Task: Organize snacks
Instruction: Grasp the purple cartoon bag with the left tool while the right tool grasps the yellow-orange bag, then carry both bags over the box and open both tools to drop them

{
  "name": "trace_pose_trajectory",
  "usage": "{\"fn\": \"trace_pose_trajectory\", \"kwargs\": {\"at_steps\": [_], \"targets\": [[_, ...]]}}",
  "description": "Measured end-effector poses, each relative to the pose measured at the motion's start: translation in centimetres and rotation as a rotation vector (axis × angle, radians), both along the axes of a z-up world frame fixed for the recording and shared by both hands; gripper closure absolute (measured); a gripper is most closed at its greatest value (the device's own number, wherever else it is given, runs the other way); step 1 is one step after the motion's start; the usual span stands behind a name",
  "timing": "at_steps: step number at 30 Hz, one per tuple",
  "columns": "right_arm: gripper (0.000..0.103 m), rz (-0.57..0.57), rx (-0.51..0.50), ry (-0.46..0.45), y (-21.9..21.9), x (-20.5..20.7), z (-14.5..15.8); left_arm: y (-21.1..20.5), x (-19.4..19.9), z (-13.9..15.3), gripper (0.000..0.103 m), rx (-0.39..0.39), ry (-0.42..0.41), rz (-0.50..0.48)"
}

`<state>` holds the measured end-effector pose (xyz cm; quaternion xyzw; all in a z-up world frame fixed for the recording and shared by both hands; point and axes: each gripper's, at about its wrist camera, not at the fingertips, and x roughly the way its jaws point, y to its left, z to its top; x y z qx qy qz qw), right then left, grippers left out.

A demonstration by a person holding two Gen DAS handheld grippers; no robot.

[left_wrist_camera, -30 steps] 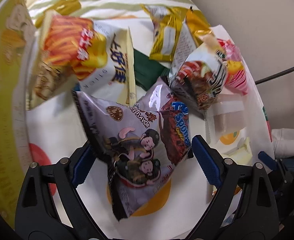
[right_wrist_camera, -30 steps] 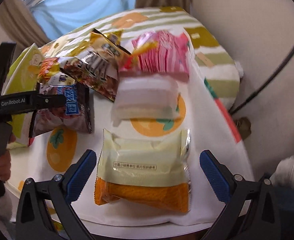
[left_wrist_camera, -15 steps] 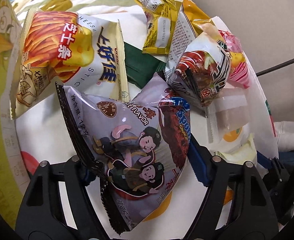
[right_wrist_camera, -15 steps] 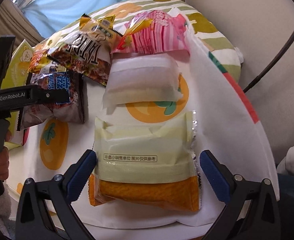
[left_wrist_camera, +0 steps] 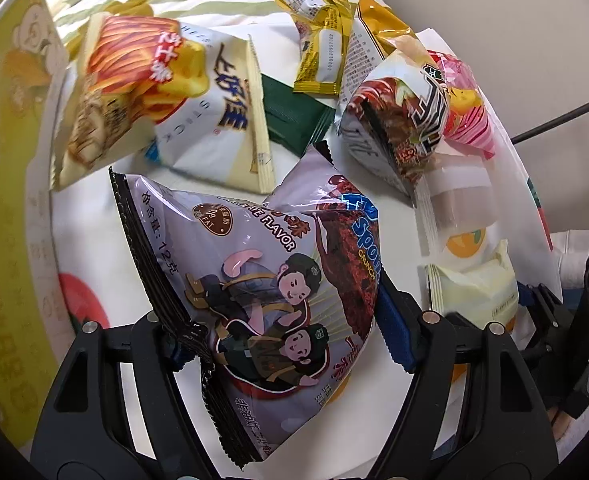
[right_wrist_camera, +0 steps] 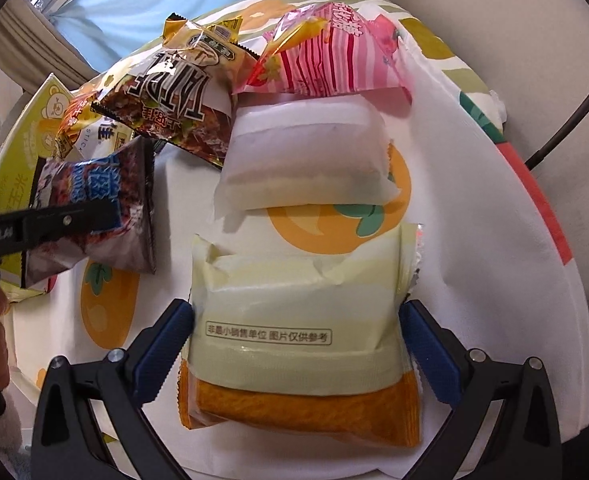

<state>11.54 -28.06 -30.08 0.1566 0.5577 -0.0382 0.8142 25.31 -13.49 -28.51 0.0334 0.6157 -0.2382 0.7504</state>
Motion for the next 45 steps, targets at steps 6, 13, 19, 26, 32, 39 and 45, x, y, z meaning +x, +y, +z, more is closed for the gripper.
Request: {"fn": "trace_pose_trajectory", "kwargs": {"at_steps": [6,13,19,26,32,39,45], "targets": [[0.011,0.027,-0.012,-0.035,0.6,-0.4,0.0,0.8,-1.1,0.6,0.032,0.002,-0.018,0.023],[0.027,0.061,-0.007,-0.074,1.3,-1.3,1.2,1.5,-2.8,1.7,0.032,-0.01,-0.045,0.06],[0.028,0.102,-0.009,-0.136,0.7,-1.1,4.0,2.3,-4.2,5.6,0.032,-0.053,-0.113,0.11],[0.028,0.196,-0.011,-0.248,1.9,0.0,9.1,5.7,-5.6,12.4,0.032,-0.084,-0.25,0.228],[0.027,0.309,0.024,-0.345,5.1,2.3,13.4,10.4,-6.1,17.1,0.032,-0.063,-0.362,0.351],[0.027,0.447,0.035,-0.421,11.3,5.2,17.4,18.2,-6.1,19.7,0.032,-0.042,-0.415,0.451],[0.027,0.496,0.037,-0.451,17.1,7.3,19.1,24.2,-4.6,19.6,0.032,-0.02,-0.411,0.468]]}}
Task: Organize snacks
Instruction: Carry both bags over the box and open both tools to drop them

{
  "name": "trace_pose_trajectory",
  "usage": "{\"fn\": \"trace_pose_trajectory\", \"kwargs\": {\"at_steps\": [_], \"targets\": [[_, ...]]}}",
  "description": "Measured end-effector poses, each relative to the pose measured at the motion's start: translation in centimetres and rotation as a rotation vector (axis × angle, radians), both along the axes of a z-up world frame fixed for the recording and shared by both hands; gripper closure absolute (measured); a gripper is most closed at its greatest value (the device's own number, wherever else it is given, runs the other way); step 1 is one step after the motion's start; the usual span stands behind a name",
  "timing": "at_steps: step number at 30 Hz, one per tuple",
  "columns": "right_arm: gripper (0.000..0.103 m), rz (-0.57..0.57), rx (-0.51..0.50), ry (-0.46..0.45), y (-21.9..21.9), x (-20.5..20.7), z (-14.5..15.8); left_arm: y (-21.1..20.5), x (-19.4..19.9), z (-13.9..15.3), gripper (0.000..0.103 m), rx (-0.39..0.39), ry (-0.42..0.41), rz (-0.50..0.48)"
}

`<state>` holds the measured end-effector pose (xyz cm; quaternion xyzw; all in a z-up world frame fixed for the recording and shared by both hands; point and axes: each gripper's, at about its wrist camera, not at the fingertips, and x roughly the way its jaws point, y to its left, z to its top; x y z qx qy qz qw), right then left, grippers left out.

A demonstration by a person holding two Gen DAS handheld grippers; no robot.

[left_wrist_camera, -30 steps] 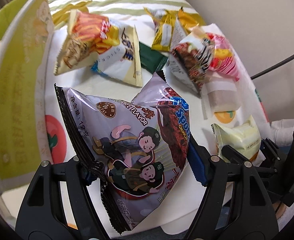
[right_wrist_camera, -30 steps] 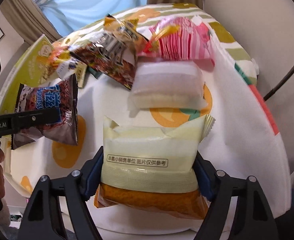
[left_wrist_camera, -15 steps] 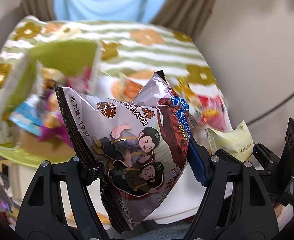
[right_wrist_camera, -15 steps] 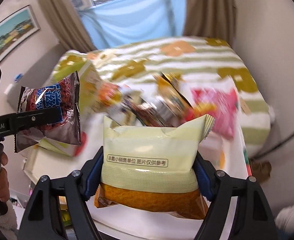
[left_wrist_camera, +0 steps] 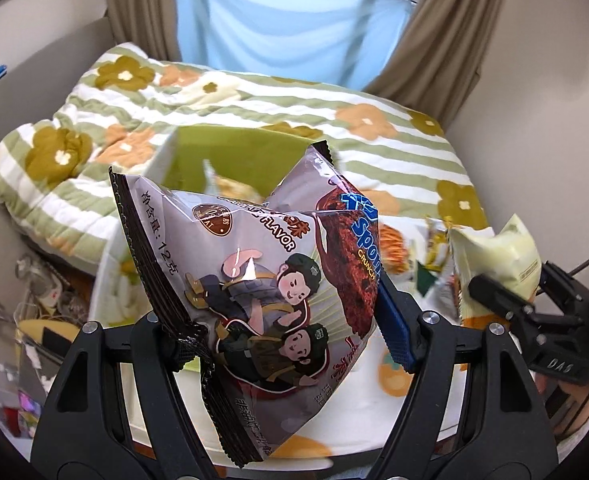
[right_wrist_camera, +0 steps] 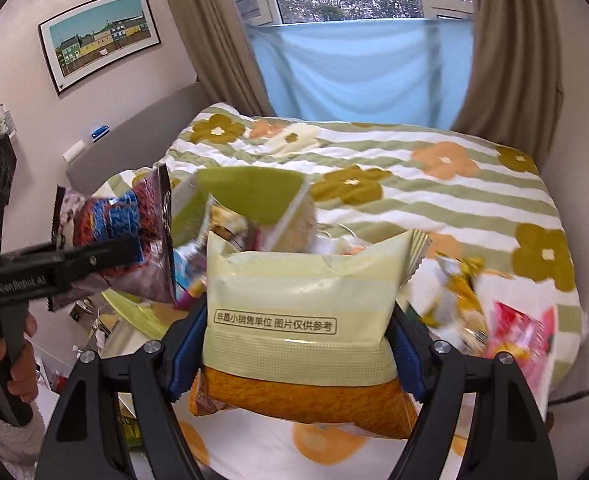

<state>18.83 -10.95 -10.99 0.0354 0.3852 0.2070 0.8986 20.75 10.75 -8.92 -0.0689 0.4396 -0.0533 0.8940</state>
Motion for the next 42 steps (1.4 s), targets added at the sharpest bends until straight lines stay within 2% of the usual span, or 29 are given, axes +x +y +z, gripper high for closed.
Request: {"fn": "trace_pose_trajectory", "kwargs": {"at_steps": [6,15,17,19,20,21,30,34,39,42], "targets": [[0.027,0.006,0.012,0.02,5.8,2.2,0.6,5.3,2.1,-2.1,0.032,0.015,0.044,-0.014],[0.027,-0.052,-0.024,0.055,12.1,4.6,-0.4,8.4,5.2,-5.5,0.031,0.022,0.088,-0.195],[0.028,-0.078,-0.031,0.073,12.8,4.9,-0.6,8.7,5.6,-6.1,0.027,0.022,0.095,-0.228],[0.028,-0.106,-0.047,0.091,13.5,5.1,-0.9,8.9,5.9,-6.5,0.013,0.021,0.099,-0.244],[0.028,-0.116,-0.054,0.099,13.7,5.2,-1.1,9.0,5.9,-6.7,0.001,0.027,0.097,-0.241],[0.028,-0.125,-0.058,0.105,13.8,5.3,-1.3,9.2,5.9,-6.8,0.0,0.029,0.09,-0.237],[0.028,-0.159,-0.079,0.166,14.5,5.9,-3.1,12.3,5.3,-6.3,0.0,-0.022,0.088,-0.168],[0.027,-0.135,-0.091,0.174,15.5,6.1,-3.8,12.9,4.8,-5.7,0.0,-0.007,0.068,-0.122],[0.026,-0.12,-0.049,0.22,16.4,6.3,-5.1,13.1,4.7,-5.3,0.0,-0.01,0.051,-0.107],[0.024,-0.136,-0.049,0.21,16.8,6.0,-5.8,12.9,4.7,-5.4,0.0,-0.011,0.053,-0.09]]}}
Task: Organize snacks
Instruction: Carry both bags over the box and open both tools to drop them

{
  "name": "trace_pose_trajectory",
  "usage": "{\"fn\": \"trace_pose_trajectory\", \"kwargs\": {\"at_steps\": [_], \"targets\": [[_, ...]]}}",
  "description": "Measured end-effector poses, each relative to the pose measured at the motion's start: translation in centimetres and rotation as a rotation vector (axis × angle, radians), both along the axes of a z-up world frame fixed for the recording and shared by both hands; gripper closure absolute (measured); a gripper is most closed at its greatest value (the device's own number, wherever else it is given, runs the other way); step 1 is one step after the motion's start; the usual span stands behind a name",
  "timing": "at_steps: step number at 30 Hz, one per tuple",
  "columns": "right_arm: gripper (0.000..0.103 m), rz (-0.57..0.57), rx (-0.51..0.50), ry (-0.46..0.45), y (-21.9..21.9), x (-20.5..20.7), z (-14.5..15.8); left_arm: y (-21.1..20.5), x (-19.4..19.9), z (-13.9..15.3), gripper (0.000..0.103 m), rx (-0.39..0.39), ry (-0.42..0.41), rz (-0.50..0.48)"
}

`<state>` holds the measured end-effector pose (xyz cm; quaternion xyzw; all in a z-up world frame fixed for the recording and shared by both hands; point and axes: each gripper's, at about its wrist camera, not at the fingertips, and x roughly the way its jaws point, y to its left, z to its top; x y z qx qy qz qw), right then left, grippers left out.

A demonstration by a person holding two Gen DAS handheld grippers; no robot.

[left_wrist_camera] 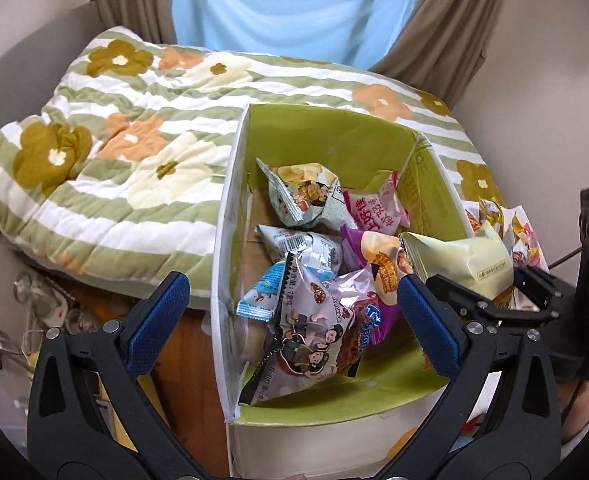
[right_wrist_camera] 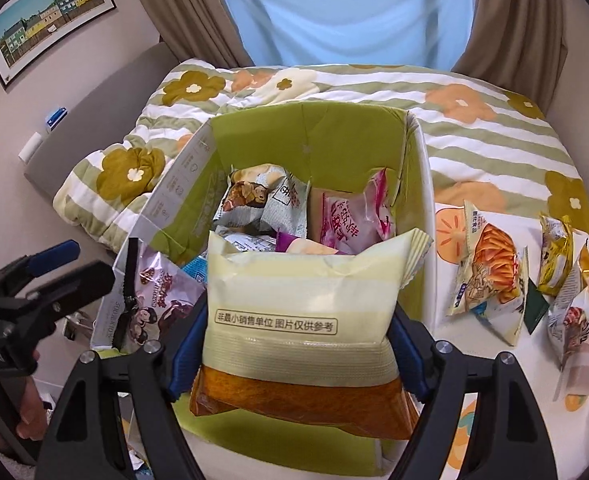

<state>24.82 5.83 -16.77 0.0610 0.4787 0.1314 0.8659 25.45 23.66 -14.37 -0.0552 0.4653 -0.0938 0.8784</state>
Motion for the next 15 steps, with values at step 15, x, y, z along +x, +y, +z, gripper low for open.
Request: {"fn": "trace_pose_trajectory", "kwargs": {"at_steps": [15], "targets": [[0.0,0.006,0.023,-0.07,-0.1,-1.9,-0.4,0.5,-1.5,-1.5,0.0,-0.016,0.043,0.006]]}}
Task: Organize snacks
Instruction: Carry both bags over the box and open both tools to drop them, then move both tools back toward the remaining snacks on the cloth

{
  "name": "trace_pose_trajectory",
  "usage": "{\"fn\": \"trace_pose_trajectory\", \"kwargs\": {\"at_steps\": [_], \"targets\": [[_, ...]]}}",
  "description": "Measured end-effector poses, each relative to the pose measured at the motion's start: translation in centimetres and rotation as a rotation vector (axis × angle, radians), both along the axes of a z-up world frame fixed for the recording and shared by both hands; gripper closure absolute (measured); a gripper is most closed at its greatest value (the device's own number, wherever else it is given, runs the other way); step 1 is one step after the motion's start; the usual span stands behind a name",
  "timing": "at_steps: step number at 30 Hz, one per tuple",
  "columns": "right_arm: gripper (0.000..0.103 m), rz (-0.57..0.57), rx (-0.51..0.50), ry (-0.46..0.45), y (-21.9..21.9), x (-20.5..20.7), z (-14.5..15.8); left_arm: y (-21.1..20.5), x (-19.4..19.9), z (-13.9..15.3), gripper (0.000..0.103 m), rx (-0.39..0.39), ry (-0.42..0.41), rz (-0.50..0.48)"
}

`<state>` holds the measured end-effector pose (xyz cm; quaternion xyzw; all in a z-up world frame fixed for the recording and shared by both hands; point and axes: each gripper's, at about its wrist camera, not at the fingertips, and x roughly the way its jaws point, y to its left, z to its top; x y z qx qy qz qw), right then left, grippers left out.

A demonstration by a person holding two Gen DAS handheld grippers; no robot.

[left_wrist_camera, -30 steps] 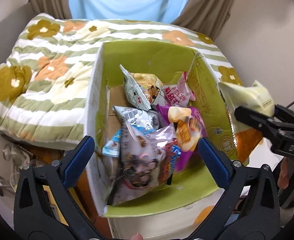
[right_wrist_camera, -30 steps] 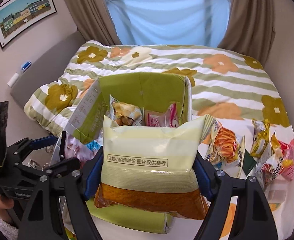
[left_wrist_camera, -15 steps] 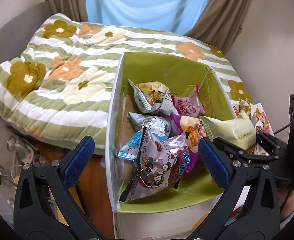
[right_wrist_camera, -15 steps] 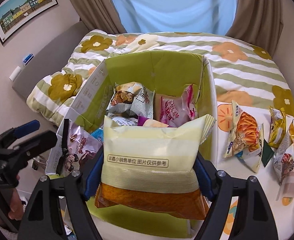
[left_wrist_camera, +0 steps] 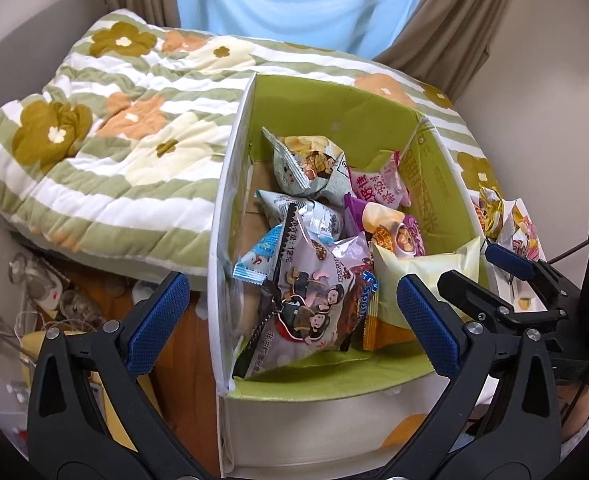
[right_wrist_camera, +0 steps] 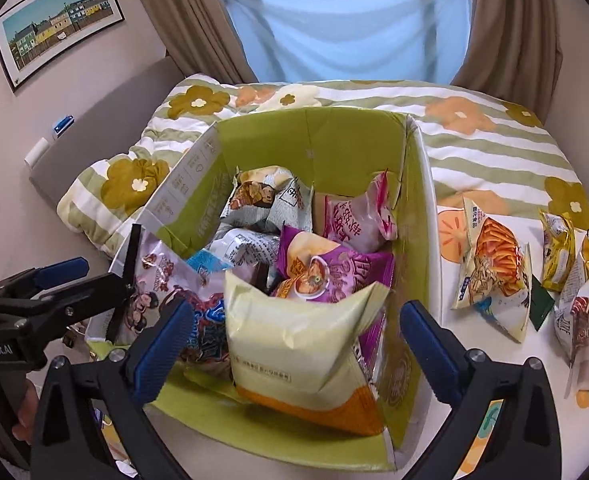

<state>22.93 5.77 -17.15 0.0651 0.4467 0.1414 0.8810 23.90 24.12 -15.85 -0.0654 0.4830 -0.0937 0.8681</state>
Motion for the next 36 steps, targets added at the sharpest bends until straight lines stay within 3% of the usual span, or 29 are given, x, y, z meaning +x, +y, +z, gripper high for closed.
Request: {"fn": "trace_pose_trajectory", "kwargs": {"at_steps": [9,18,26,36], "targets": [[0.0,-0.026,-0.009,-0.032,-0.8,-1.2,2.0,-1.1,-0.5,1.6,0.0,-0.017,-0.044,-0.044],[0.0,-0.109,-0.048,-0.08,-4.3,-3.5,4.9,-5.1,-0.5,3.6,0.0,-0.054,-0.081,-0.127],[0.0,-0.208,-0.037,-0.132,-11.8,-5.1,6.4,-12.4,-0.8,5.2,0.0,-0.041,-0.116,-0.185],[0.0,-0.17,-0.064,-0.12,-22.4,-4.6,6.1,-24.7,0.8,5.1,0.0,0.012,-0.091,-0.171]]}}
